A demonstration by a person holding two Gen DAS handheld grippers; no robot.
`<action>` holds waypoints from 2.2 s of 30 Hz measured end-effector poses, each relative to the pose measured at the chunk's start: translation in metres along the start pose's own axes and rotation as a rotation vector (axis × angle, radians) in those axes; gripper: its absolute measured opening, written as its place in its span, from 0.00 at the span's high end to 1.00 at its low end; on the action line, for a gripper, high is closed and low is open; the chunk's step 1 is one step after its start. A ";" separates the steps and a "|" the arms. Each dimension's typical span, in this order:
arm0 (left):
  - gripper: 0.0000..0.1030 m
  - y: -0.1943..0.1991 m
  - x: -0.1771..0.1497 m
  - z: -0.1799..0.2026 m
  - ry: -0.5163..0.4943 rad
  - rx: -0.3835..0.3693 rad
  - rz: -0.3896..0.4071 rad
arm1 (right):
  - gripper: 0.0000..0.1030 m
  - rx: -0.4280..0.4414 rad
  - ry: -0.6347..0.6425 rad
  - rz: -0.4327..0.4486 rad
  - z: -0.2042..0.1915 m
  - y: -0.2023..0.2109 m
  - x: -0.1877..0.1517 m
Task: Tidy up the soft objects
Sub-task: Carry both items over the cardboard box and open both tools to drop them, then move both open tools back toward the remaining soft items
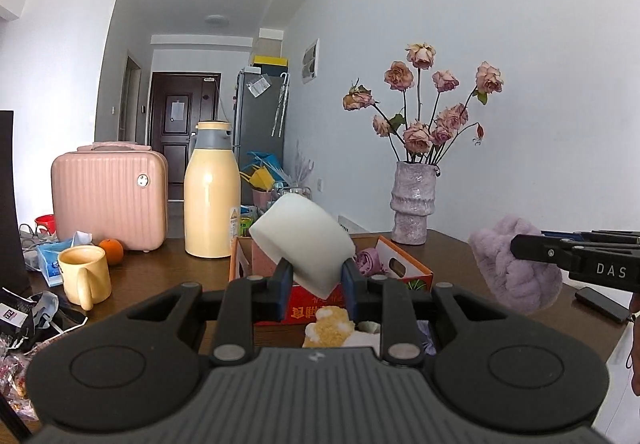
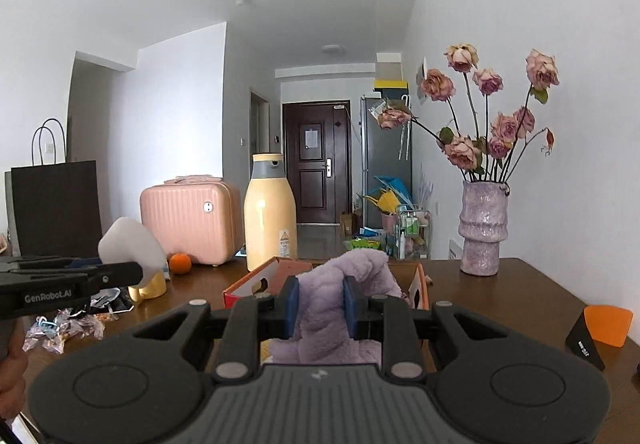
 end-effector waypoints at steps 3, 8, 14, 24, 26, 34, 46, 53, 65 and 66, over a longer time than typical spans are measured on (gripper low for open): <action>0.75 -0.010 0.002 -0.002 -0.008 0.001 -0.003 | 0.78 -0.004 0.010 -0.003 -0.001 -0.004 0.002; 0.75 -0.042 0.014 -0.013 -0.019 -0.019 -0.026 | 0.78 0.012 0.023 0.003 0.002 -0.022 0.013; 0.75 -0.114 0.030 -0.033 -0.007 -0.040 -0.095 | 0.78 0.082 -0.047 -0.028 0.029 -0.088 0.030; 0.74 -0.257 0.025 -0.061 0.102 -0.094 -0.316 | 0.78 0.160 -0.327 -0.252 0.099 -0.248 0.025; 0.74 -0.279 0.014 -0.067 0.125 -0.087 -0.375 | 0.78 0.161 -0.398 -0.325 0.112 -0.278 0.013; 0.71 -0.332 -0.036 -0.082 0.131 -0.063 -0.566 | 0.74 -0.013 -0.247 -0.534 0.116 -0.350 -0.043; 0.36 -0.315 0.002 -0.080 0.116 -0.024 -0.489 | 0.33 -0.070 -0.097 -0.441 0.106 -0.325 -0.005; 0.27 -0.264 0.060 -0.077 0.099 0.034 -0.328 | 0.27 -0.064 -0.036 -0.327 0.093 -0.280 0.057; 0.05 -0.155 0.085 -0.048 -0.014 0.165 -0.023 | 0.07 -0.102 0.093 -0.057 0.051 -0.169 0.100; 0.05 -0.145 0.084 -0.045 -0.021 0.169 0.000 | 0.06 -0.109 0.099 -0.026 0.048 -0.159 0.100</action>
Point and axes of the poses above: each gripper's, at about its wrist camera, not at the fingertips, and y roughly against the way its jaws point, z to its right, x to its top, the point moved 6 cm from there along -y, roughly the way its jaws point, and after that the axes turned 1 degree about -y, right-handed, at the moved point
